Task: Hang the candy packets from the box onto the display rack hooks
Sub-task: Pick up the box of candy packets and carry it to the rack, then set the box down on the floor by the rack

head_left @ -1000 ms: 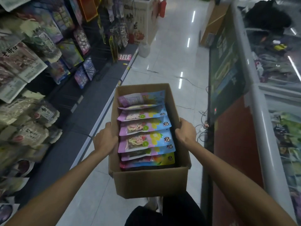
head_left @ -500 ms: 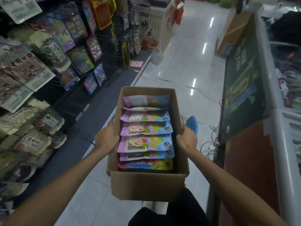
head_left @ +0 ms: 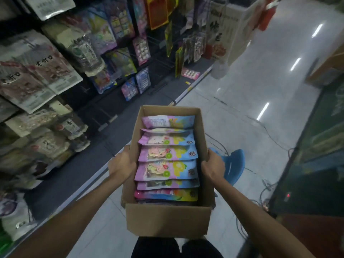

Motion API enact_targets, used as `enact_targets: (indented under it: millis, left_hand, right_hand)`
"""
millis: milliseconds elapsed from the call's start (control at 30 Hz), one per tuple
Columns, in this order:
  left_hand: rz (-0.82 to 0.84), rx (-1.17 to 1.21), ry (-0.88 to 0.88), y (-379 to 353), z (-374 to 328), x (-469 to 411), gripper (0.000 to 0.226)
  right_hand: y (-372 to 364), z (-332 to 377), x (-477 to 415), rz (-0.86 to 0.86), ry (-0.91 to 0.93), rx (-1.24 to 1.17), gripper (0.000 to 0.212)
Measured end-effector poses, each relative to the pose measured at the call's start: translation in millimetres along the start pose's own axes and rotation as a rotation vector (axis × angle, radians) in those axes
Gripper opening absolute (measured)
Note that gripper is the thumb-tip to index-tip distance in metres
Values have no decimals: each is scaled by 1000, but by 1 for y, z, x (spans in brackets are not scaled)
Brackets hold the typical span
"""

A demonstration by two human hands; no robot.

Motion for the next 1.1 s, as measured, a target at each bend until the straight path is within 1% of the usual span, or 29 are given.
enact_targets:
  millis: [67, 267, 367, 467, 633, 767, 833, 900, 967, 1033, 1100]
  left_hand:
    - [28, 17, 72, -1, -3, -5, 40]
    - [34, 148, 263, 1, 8, -34, 39]
    - [31, 266, 360, -9, 22, -58, 40]
    - [61, 369, 479, -26, 31, -82, 44]
    - [107, 547, 649, -50, 32, -107, 37]
    - [144, 701, 786, -62, 24, -112, 32]
    - [172, 776, 859, -73, 19, -112, 34]
    - [193, 859, 901, -84, 12, -114, 35]
    - [204, 978, 999, -93, 1, -114, 33]
    - [224, 1021, 1085, -96, -11, -114, 39]
    - [253, 1048, 1136, -102, -26, -115, 40]
  right_hand:
    - [0, 15, -31, 44, 43, 46, 33]
    - [-25, 87, -116, 159, 194, 236, 48]
    - [-49, 127, -156, 198, 257, 298, 42]
    - [-79, 162, -195, 282, 313, 402, 37]
    - [-121, 234, -247, 391, 475, 593, 31]
    - [-153, 284, -269, 441, 637, 760, 27]
    - [-169, 303, -277, 475, 692, 806, 34]
    - [-184, 318, -284, 521, 727, 841, 47]
    - [-200, 330, -292, 572, 777, 874, 57]
    - [-212, 339, -300, 605, 817, 900, 61]
    - [-225, 344, -307, 645, 863, 932, 60]
Point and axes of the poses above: each hand's wrist, its own x-axis away from the middle knuckle, its own y-axis out of the back of the hand, z = x × y, the point moved 10 cm from there along -x, towards the middle knuckle, and after that the axes turned 14 degrees about -x, right-handed, at the moved point
